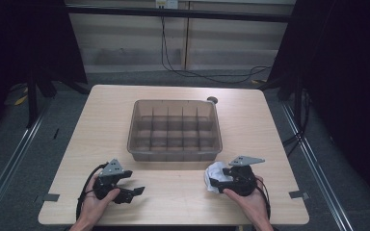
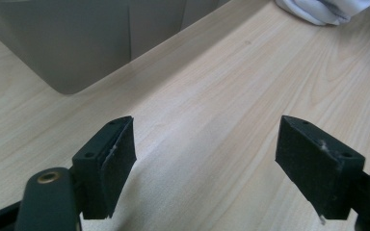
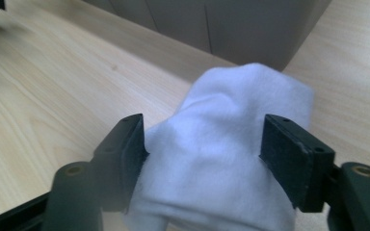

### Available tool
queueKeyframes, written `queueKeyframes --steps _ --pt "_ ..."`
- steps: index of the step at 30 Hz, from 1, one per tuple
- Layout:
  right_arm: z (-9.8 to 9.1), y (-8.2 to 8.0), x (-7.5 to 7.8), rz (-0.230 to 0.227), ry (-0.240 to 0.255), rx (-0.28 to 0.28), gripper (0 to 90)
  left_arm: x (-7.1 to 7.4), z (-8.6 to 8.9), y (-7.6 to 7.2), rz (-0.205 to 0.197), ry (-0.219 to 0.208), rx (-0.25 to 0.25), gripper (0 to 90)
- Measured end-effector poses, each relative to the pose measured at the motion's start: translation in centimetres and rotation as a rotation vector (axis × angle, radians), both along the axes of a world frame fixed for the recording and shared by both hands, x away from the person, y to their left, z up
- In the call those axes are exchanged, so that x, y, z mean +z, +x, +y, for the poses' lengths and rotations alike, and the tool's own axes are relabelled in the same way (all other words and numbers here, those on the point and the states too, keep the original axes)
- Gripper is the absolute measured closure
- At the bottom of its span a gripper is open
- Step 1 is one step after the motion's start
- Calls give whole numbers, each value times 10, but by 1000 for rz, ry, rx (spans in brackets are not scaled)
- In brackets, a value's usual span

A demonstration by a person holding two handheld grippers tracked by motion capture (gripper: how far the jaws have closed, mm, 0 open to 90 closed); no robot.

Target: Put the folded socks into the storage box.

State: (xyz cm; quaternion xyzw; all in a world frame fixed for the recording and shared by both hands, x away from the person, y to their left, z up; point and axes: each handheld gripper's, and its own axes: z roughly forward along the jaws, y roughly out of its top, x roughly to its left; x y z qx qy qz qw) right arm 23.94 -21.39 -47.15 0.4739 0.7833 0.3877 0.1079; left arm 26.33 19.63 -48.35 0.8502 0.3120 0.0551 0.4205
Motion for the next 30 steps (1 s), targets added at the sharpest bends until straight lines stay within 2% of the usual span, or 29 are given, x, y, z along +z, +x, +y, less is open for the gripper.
queueKeyframes --steps 2,4,7,9,11,13,15,17,18,19,23,25,26,27,30 --pt "-1 -1 3 -4 15 -3 276 0 0 0 0 -3 1 217" --pt "-7 -1 14 -17 41 -23 252 0 1 1 1 -1 4 217" --pt "-13 3 18 1 52 -41 235 -1 0 1 2 3 1 218" --pt "-19 13 18 87 54 -41 214 -1 0 1 2 1 -2 219" --pt "-20 19 15 131 40 -50 196 -1 0 1 2 4 -2 219" --pt "-18 26 10 197 29 -34 175 -1 0 2 1 6 -3 221" --pt "-14 31 6 227 3 -22 169 -2 0 2 2 4 -4 222" --pt "-10 34 3 252 -4 -7 164 -2 0 1 2 5 -5 223" --pt "-10 34 3 252 -4 -7 164 -2 -1 1 2 5 -7 223" --pt "-6 36 3 264 -28 -3 154 -2 -1 1 1 6 -13 226" --pt "2 39 1 263 -82 19 142 -2 -2 0 1 8 -16 227" --pt "4 39 0 260 -90 21 142 -2 -2 0 0 9 -18 229" --pt "8 39 -2 262 -113 19 138 -2 -2 0 -1 10 -19 229" --pt "8 39 -2 262 -113 19 138 -2 -2 0 -1 10 -19 229" --pt "15 41 -7 271 -153 39 136 -2 -2 0 -2 12 -21 230"
